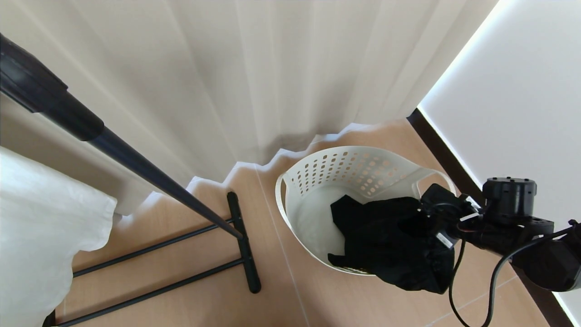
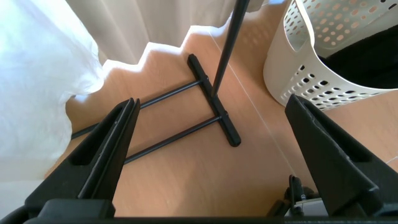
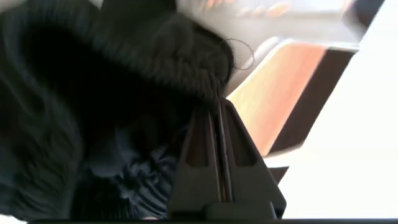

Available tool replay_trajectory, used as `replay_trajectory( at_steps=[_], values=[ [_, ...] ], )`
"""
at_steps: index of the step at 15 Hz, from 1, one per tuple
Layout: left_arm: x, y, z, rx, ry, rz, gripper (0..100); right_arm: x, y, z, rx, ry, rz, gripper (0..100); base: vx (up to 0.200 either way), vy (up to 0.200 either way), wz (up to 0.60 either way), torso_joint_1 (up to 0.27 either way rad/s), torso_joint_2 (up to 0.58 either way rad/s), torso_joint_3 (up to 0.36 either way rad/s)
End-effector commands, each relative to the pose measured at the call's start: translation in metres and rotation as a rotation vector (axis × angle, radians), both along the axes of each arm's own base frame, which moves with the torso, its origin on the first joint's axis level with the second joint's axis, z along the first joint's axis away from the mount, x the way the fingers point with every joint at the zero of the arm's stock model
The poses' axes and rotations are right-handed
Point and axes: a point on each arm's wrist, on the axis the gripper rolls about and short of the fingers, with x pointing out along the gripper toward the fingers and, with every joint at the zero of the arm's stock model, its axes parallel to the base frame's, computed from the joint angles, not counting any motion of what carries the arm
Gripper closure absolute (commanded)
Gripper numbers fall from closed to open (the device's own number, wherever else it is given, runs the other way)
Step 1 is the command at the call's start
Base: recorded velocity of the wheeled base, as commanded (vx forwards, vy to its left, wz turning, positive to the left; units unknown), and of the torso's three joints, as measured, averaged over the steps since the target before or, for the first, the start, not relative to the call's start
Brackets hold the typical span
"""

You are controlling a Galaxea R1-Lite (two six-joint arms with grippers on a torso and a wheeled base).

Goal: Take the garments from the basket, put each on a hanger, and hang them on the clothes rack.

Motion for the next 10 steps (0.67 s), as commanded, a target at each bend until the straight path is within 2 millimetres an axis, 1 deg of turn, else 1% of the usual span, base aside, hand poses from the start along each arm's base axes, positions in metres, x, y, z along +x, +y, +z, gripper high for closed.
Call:
replay_trajectory(
  at_steps=[1,3,4,5,7,8,9,10],
  values=[
    [0.000,0.000,0.000,0.000,0.001,0.000,0,-0.036,-0.002,0.023,0.086,-0.110,0.016,100,0.000,0.000,0.00,0.000,0.00,0.000],
    [0.000,0.000,0.000,0.002,0.001,0.000,0,-0.061,-0.001,0.036,0.144,-0.160,0.014,100,0.000,0.000,0.00,0.000,0.00,0.000],
    [0.000,0.000,0.000,0.002,0.003,0.000,0,-0.086,0.009,0.045,0.196,-0.183,0.056,100,0.000,0.000,0.00,0.000,0.00,0.000],
    [0.000,0.000,0.000,0.000,0.001,0.000,0,-0.099,0.016,0.050,0.227,-0.201,0.086,100,0.000,0.000,0.00,0.000,0.00,0.000],
    [0.000,0.000,0.000,-0.001,0.001,0.000,0,-0.129,0.024,0.069,0.292,-0.276,0.156,100,0.000,0.000,0.00,0.000,0.00,0.000],
    [0.000,0.000,0.000,-0.001,0.001,0.000,0,-0.134,0.024,0.071,0.297,-0.288,0.166,100,0.000,0.000,0.00,0.000,0.00,0.000],
    [0.000,0.000,0.000,-0.001,0.001,0.000,0,-0.146,0.023,0.082,0.311,-0.342,0.181,100,0.000,0.000,0.00,0.000,0.00,0.000],
    [0.000,0.000,0.000,0.002,0.000,0.001,0,-0.151,0.022,0.086,0.316,-0.367,0.183,100,0.000,0.000,0.00,0.000,0.00,0.000]
  ],
)
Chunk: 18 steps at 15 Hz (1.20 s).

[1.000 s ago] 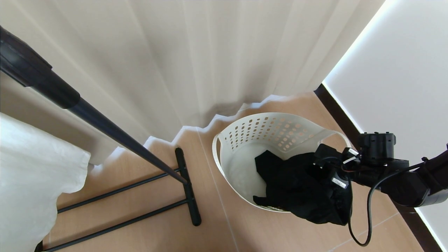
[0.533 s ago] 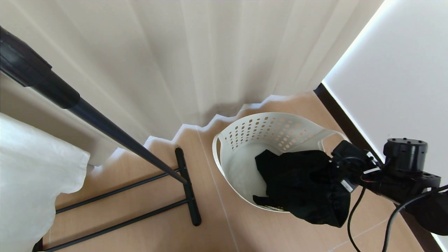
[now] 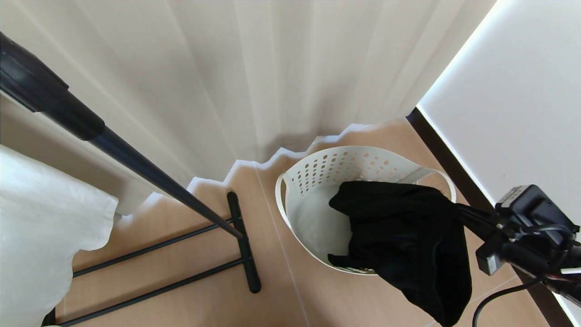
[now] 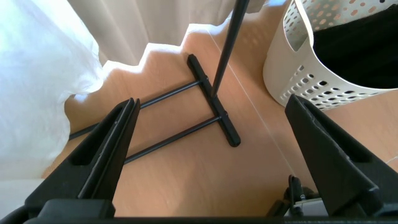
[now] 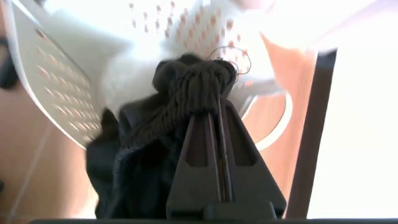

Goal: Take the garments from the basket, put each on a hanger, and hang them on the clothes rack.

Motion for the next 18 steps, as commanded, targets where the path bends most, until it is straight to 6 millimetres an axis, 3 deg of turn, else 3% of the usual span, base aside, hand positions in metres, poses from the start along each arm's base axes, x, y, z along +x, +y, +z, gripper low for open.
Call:
replay_trajectory(
  at_steps=[1,18],
  values=[
    [0.0001,0.0000,0.0002,0.000,0.000,0.001,0,-0.0290,-0.0030,0.0251,0.043,-0.133,0.027,100,0.000,0.000,0.00,0.000,0.00,0.000],
    [0.0001,0.0000,0.0001,0.003,0.001,-0.003,0,-0.0295,-0.0063,0.0323,0.111,-0.142,0.005,100,0.000,0.000,0.00,0.000,0.00,0.000]
  ],
)
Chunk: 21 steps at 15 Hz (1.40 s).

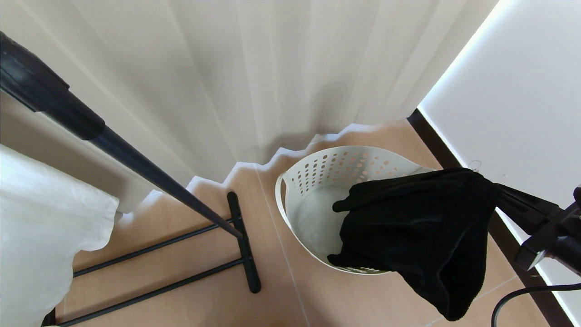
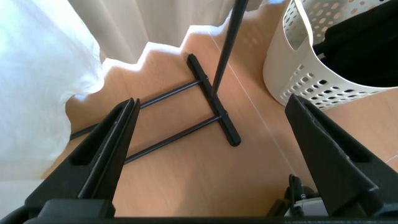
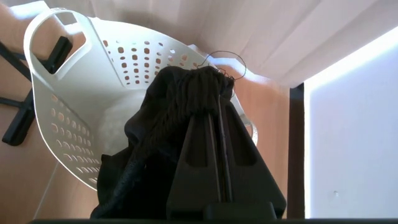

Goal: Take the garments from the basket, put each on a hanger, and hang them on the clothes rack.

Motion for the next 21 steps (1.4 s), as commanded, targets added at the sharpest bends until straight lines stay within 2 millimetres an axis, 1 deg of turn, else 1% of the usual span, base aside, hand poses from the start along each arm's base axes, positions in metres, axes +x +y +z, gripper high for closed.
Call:
replay_trajectory(
  at_steps=[1,10,14,18,21],
  values=[
    [0.0001,0.0000,0.0000,0.000,0.001,0.000,0,0.0000,0.0001,0.0002,0.000,-0.002,0.001,100,0.000,0.000,0.00,0.000,0.00,0.000],
    [0.0001,0.0000,0.0000,0.000,0.001,0.000,0,0.0001,0.0003,-0.0008,-0.001,0.004,0.002,100,0.000,0.000,0.00,0.002,-0.01,0.172],
    [0.0001,0.0000,0.0000,0.000,0.001,0.000,0,0.0000,0.0000,-0.0014,-0.002,0.007,0.001,100,0.000,0.000,0.00,0.022,-0.33,-0.089],
    [0.0001,0.0000,0.0000,0.000,0.001,0.000,0,-0.0004,-0.0001,-0.0011,-0.001,0.003,0.001,100,0.000,0.000,0.00,0.094,-0.44,-0.161],
    [0.0001,0.0000,0.0000,0.000,0.001,0.000,0,-0.0006,-0.0001,-0.0015,-0.001,0.004,0.001,100,0.000,0.000,0.00,0.056,-0.23,0.015]
  ],
)
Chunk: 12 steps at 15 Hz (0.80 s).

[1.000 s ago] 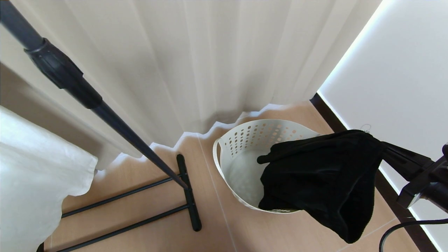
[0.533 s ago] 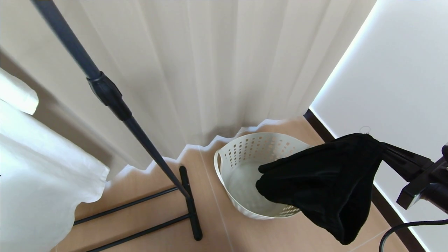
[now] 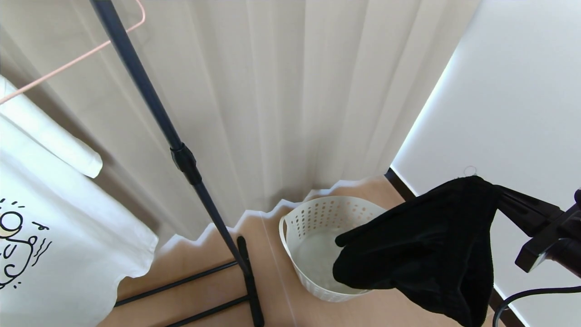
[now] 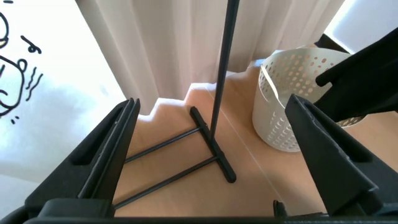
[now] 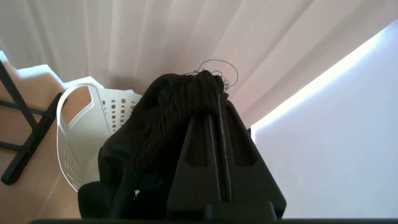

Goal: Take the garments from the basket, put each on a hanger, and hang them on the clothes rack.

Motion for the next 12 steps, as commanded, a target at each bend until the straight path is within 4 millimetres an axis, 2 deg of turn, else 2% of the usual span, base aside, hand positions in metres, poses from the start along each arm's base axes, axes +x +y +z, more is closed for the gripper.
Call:
replay_trajectory(
  at_steps=[1,6,12],
  values=[
    [0.0001,0.0000,0.0000,0.000,0.002,0.000,0,0.0004,0.0001,-0.0003,-0.001,0.002,0.000,100,0.000,0.000,0.00,0.017,-0.07,0.154],
    [0.0001,0.0000,0.0000,0.000,0.002,0.000,0,0.0005,0.0002,-0.0012,-0.002,0.007,0.000,100,0.000,0.000,0.00,0.002,-0.02,0.175],
    [0.0001,0.0000,0.0000,0.000,0.002,0.000,0,0.0006,0.0002,-0.0013,-0.003,0.010,-0.002,100,0.000,0.000,0.00,0.001,0.00,0.011]
  ],
)
